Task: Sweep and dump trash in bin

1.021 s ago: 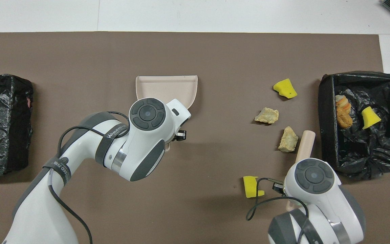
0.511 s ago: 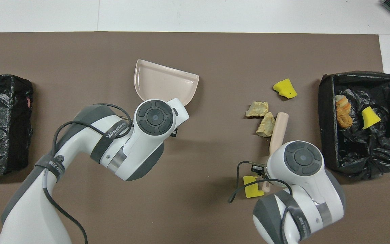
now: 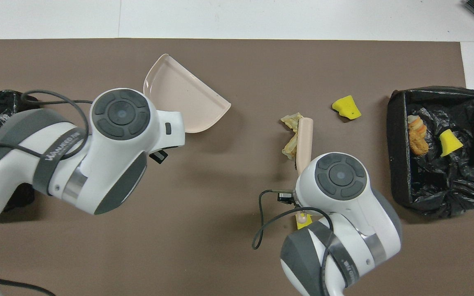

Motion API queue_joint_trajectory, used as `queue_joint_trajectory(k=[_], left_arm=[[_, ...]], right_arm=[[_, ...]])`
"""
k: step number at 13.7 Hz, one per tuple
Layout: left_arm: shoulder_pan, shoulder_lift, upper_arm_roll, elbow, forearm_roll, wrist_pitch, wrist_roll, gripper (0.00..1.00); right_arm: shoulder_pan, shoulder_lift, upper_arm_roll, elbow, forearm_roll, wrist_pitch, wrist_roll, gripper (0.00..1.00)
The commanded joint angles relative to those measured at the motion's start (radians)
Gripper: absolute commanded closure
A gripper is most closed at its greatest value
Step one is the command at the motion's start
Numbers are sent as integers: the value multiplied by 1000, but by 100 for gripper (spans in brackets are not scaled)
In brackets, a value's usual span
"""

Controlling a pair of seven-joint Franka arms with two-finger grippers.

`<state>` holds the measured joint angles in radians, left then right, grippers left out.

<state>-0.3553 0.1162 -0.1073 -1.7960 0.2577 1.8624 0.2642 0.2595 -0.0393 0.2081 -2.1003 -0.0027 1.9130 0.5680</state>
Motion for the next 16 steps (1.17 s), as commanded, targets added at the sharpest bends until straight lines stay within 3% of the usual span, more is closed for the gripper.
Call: queue_joint_trajectory(k=[1, 6, 8, 10, 12, 16], left_arm=[[54, -36, -8, -19, 17, -37, 235, 100], [193, -29, -9, -38, 9, 1, 695, 100], [196, -30, -9, -69, 5, 82, 854, 100], [188, -24, -12, -95, -6, 98, 848, 100], [152, -27, -14, -164, -69, 176, 763, 100], [115, 2, -17, -181, -94, 192, 767, 100]], right_arm=[[-54, 61, -1, 94, -83, -28, -147, 100], [-225, 211, -1, 277, -238, -29, -405, 100], [-241, 268, -1, 310, -388, -31, -416, 100], [-246, 294, -1, 309, -508, -31, -433, 100], [-287, 332, -1, 309, -522, -19, -438, 100], [-308, 369, -4, 299, -591, -14, -436, 100]])
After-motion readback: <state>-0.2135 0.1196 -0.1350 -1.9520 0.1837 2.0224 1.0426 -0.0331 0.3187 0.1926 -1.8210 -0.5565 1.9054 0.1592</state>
